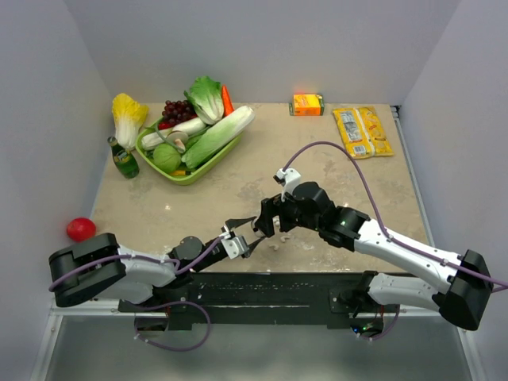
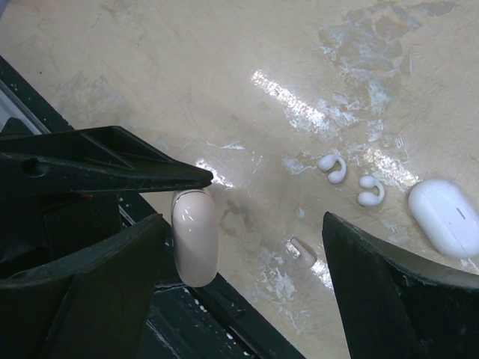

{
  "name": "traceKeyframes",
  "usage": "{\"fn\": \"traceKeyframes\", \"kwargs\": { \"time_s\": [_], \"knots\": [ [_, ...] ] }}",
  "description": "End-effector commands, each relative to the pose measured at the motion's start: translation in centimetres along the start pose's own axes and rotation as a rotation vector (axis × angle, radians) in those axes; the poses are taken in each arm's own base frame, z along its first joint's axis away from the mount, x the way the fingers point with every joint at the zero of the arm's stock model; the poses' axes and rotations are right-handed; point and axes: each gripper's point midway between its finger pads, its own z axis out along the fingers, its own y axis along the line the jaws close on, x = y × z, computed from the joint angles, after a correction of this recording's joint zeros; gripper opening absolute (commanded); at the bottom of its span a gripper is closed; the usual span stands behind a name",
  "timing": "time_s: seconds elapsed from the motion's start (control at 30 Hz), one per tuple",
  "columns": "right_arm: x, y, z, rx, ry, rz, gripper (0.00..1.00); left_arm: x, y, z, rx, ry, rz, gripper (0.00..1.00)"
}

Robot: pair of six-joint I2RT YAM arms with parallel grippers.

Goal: Insert the wireless bluetooth earbuds into the charging case
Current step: Open the charging case.

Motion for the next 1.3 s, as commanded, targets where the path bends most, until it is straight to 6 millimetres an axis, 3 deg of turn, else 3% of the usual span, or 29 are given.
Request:
{"fn": "traceKeyframes", "kwargs": {
  "time_s": [0.0,0.8,1.07,1.27],
  "knots": [
    [-0.9,0.5,-0.3,-0.021,-0.045,0.017,0.87,-12.1,4.3,-0.8,-0.16,-0.466,0.007,0.0],
    [-0.7,-1.8,-1.1,0.091,-0.076,0.043,0.82,-12.0,4.7,-1.6,-0.181,-0.463,0.007,0.0],
    [-1.7,-2.3,-2.0,0.127,-0.124,0.059,0.82,-11.9,4.8,-1.9,-0.188,-0.461,0.005,0.0],
    [-4.0,0.7,-3.9,-0.034,-0.224,0.066,0.8,-11.8,4.8,-2.0,-0.19,-0.459,0.003,0.0]
  ]
}}
